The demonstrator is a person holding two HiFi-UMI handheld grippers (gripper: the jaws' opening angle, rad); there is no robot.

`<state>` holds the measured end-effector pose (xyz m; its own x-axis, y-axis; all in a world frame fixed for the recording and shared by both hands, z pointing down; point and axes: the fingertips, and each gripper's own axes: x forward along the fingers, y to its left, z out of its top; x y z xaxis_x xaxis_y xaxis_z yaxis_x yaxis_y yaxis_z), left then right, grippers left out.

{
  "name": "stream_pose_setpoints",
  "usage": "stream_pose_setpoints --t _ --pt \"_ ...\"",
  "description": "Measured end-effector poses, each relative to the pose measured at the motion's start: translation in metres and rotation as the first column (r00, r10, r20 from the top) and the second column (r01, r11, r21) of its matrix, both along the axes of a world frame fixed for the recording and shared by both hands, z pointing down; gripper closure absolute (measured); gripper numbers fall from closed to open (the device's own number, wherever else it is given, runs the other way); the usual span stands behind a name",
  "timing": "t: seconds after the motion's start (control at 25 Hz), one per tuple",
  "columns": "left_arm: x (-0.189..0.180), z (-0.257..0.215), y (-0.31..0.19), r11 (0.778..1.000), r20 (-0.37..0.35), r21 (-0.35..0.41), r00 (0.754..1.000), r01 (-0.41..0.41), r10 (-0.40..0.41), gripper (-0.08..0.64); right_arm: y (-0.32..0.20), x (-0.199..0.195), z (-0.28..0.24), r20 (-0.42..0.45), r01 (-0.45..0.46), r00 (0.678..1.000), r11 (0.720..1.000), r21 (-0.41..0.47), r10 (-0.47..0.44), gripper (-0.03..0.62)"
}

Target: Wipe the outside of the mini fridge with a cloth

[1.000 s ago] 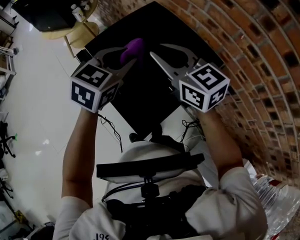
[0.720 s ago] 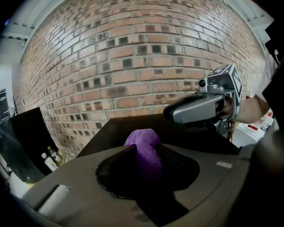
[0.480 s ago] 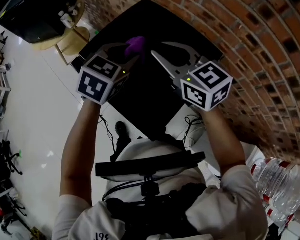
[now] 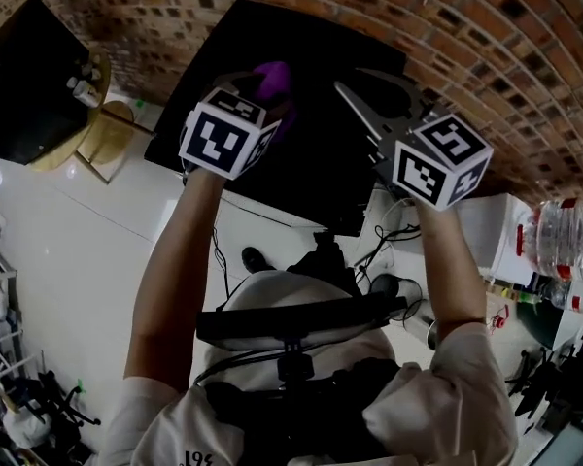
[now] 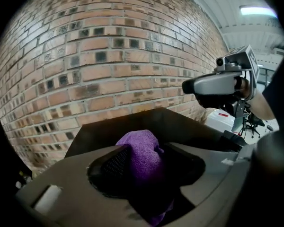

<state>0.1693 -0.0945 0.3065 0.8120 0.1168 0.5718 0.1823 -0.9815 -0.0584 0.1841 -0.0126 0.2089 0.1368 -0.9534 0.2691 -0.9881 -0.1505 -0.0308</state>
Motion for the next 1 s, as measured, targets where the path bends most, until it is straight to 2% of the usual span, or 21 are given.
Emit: stream_pose_setpoints --t 0.08,0.2,0.28,0.4,0.56,0.68,0.76,0.84,1.0 --pt "0.002 0.002 0.004 0.999 0.001 -0.013 0.999 -0.039 0.039 0.290 0.010 -0.006 -0.005 -0.013 -0.063 0.998 0.998 0.000 0.063 0.497" --pt "0.003 -0.003 0.010 0.997 -0.035 -0.032 0.997 -0.077 0.076 0.254 0.024 -0.015 -0.011 -0.027 -0.132 0.991 0.991 0.005 0.133 0.497" --pt "0.002 -0.007 0.014 0.994 -0.059 -0.048 0.994 -0.096 0.093 0.212 0.032 -0.021 -0.012 -0.029 -0.169 0.985 0.986 0.009 0.169 0.498" --pt "-0.004 -0.015 0.019 0.992 -0.102 -0.063 0.989 -0.111 0.104 0.193 0.040 -0.029 -0.010 -0.022 -0.200 0.979 0.980 0.015 0.201 0.497" --pt "-0.018 -0.035 0.013 0.993 -0.195 -0.095 0.980 -0.066 0.046 0.193 0.043 -0.034 -0.005 -0.003 -0.201 0.980 0.979 0.029 0.201 0.497" --pt "-0.035 -0.053 0.005 0.987 -0.269 -0.161 0.963 -0.012 -0.032 0.195 0.040 -0.032 0.001 0.010 -0.187 0.982 0.982 0.032 0.187 0.497" --pt "-0.049 -0.064 0.001 0.974 -0.326 -0.225 0.942 0.003 -0.078 0.229 0.035 -0.031 0.005 0.016 -0.172 0.985 0.985 0.031 0.172 0.497" --pt "-0.062 -0.075 0.003 0.959 -0.388 -0.283 0.916 -0.014 -0.101 0.295 0.030 -0.032 0.010 0.033 -0.153 0.988 0.988 0.032 0.152 0.497" --pt "-0.079 -0.088 0.006 0.943 -0.481 -0.329 0.868 -0.050 -0.122 0.477 0.024 -0.031 0.016 0.067 -0.133 0.989 0.990 0.050 0.129 0.497"
